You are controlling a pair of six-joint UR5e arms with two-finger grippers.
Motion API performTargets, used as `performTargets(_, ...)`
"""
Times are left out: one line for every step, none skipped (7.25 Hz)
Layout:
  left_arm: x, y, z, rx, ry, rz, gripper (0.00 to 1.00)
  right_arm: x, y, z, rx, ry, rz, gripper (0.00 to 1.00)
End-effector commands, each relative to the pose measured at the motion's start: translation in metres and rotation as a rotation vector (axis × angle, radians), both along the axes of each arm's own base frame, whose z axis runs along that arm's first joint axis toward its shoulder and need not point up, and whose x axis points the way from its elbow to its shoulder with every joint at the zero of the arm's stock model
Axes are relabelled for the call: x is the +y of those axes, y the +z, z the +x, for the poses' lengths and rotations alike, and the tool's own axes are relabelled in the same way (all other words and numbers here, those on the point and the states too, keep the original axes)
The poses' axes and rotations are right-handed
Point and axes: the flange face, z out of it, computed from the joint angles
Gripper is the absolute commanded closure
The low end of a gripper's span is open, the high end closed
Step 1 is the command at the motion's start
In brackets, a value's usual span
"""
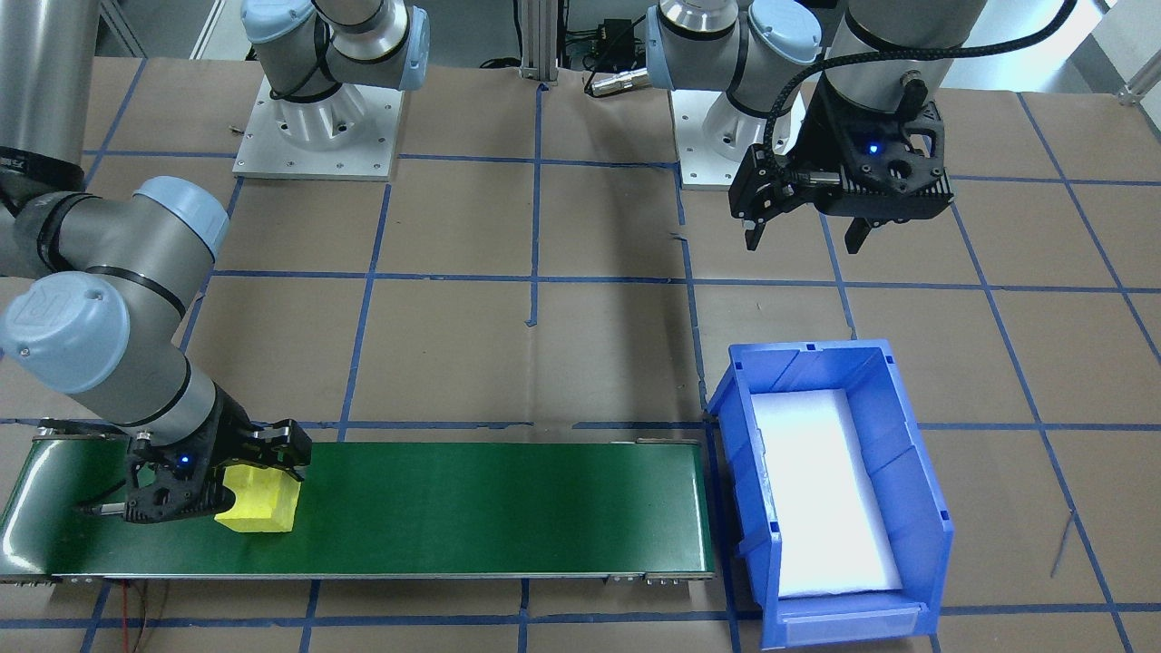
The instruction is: Move block left to right into plate
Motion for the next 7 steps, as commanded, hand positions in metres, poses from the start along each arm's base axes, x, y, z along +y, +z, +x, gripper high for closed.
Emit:
performTargets(0.0,0.001,0.0,-0.002,-0.001,-0.002,0.0,0.011,0.04,-0.049,0.207,0.184,-0.021,0.64)
performTargets(0.0,0.001,0.0,-0.002,-0.001,-0.002,0.0,0.028,0.065,-0.092,0.27,0.164,0.006,0.64)
performTargets(0.0,0.002,0.0,-0.004,0.0,-0.003,0.0,0.062,0.081,-0.138,0.263,0.185,0.078,0.63)
performTargets(0.0,0.001,0.001,-0.006,0.0,-0.002,0.0,0.099,0.088,-0.191,0.248,0.153,0.125,0.63)
performTargets(0.0,-0.001,0.0,-0.007,-0.002,0.001,0.0,0.139,0.096,-0.26,0.237,0.103,0.148,0.54)
performTargets(0.002,0.003,0.0,-0.009,-0.002,-0.005,0.0,0.187,0.092,-0.342,0.2,0.072,0.192,0.51)
performTargets(0.001,0.004,0.0,-0.009,-0.002,-0.008,0.0,0.243,0.086,-0.412,0.159,0.086,0.225,0.52)
